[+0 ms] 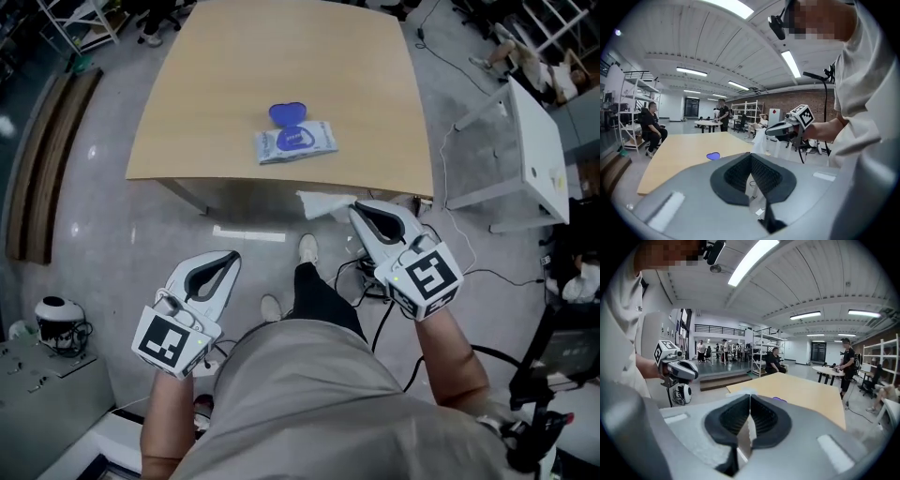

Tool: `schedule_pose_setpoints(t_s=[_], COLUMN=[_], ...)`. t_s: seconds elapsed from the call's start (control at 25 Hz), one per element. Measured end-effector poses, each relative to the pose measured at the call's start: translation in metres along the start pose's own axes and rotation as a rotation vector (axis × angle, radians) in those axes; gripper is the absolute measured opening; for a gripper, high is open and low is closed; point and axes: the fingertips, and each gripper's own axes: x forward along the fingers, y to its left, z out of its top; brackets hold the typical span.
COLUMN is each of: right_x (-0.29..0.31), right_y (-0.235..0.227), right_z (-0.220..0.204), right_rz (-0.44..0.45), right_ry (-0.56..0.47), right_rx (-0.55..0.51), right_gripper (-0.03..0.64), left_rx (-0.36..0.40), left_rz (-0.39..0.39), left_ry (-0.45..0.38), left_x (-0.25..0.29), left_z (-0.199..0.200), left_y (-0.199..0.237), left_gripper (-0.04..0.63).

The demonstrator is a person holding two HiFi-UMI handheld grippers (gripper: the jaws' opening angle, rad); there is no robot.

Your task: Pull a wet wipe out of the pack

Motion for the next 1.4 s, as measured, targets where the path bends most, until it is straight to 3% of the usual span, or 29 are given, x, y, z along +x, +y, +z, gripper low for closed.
schedule_pose_setpoints(t_s=[0.2,0.56,0.76,1.04,1.4], right_x=[-0.052,-0.106,-0.176,-0.247,-0.283], right_y=[0.065,0.092,0.09,0.074,0.072], right_z=[0.0,-0.026,-0.038,-0.084,-0.103], right_rz=[-0.021,0.061,0.124,0.189,0.21], right_ry=[-0.001,-0.033,-0.046,-0.064,-0.088], right_rx=[0.011,-0.031,-0.069,-0.062,-0.031], right_gripper=[0.007,0.008,0.008,0.008,0.008], left_rx=[0.008,0.046,0.048,0.043,0.006], left_rz=[-0.047,-0.016,0.0,0.047,0.058], left_ry=[-0.007,0.002,-0.03,-0.006,0.041], left_x=[-0.047,-0.041,-0.018,0.008,0.005], left_z=[-0.008,-0.016,0.016,0.017,0.006], left_y=[-0.047,-0.118,-0.195,-0.29,-0.331], left_gripper=[0.006,0.005,0.006,0.006,0.006])
